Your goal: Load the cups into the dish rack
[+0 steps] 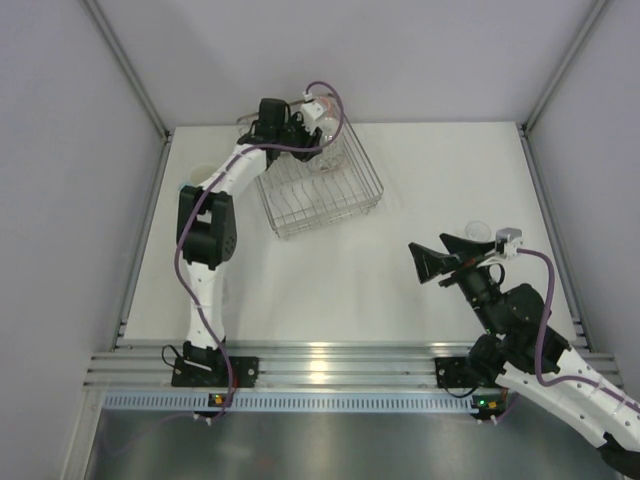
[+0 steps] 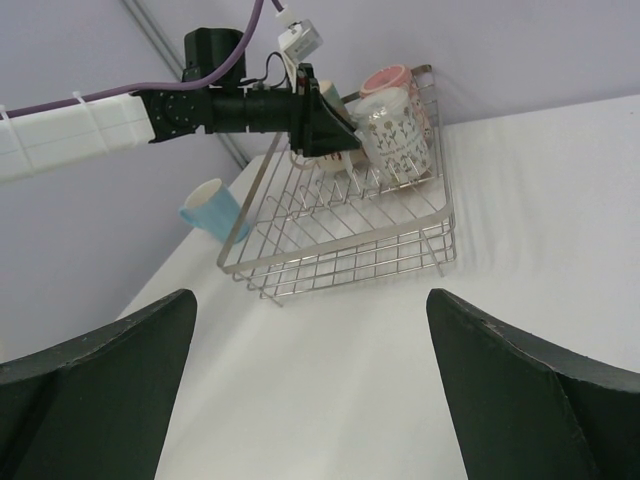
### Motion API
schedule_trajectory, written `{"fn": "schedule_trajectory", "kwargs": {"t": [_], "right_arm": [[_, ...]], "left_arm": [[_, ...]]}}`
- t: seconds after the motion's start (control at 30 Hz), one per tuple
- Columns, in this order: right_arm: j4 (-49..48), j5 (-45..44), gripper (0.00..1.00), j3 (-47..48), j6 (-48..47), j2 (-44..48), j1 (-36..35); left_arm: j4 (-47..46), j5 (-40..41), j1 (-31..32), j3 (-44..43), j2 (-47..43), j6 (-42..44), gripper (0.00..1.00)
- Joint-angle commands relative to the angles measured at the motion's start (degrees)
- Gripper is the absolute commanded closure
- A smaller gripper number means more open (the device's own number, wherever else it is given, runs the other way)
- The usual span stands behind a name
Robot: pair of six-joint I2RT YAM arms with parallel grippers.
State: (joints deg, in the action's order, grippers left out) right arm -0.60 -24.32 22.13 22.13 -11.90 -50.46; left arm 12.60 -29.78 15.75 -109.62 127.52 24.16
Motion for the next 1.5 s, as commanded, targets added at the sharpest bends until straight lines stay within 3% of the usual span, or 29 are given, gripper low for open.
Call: {"fn": "schedule_trajectory", "kwargs": {"t": [0.0,0.17,0.27,0.37,0.77,1.0,1.13,1.27,1.33,1.47], "right_arm": [[-2.0,0.0,0.01,0.7,0.0,0.6,0.2],[-0.6,0.1,0.01,1.2,0.9,1.5,0.3],[-0.2,0.7,0.00,1.7,1.7,1.8,0.2],[0.4,0.9,0.00,2.3,2.2,2.1,0.1],[6.3,1.3,0.01,5.6,2.1,3.0,0.1],[8.4,1.3,0.01,6.2,3.1,3.4,0.2],[8.9,2.2,0.01,6.0,3.8,3.5,0.2],[9.9,3.2,0.01,6.0,4.2,3.6,0.1],[10.2,3.8,0.01,5.9,4.5,3.6,0.1],[10.6,4.8,0.01,6.0,4.9,3.8,0.1]], "left_arm": [[-5.1,1.8,0.5,-0.3,-0.8,-0.5,0.57],[-13.7,6.2,0.4,7.8,-5.9,-3.2,0.50],[-14.0,9.0,0.2,9.2,-7.1,-3.5,0.46],[-14.0,12.0,0.2,10.6,-9.5,-3.8,0.30],[-12.9,19.4,0.0,16.8,-19.3,-5.1,0.26],[-4.3,38.0,0.0,15.5,-24.1,-10.2,0.28],[1.3,54.5,-0.1,15.6,-26.6,-14.5,0.27],[8.3,61.0,-1.5,14.8,-28.5,-18.8,0.27],[10.0,59.5,-3.2,16.0,-29.9,-17.1,0.26],[8.1,43.9,-7.4,22.1,-33.2,-10.9,0.28]]}}
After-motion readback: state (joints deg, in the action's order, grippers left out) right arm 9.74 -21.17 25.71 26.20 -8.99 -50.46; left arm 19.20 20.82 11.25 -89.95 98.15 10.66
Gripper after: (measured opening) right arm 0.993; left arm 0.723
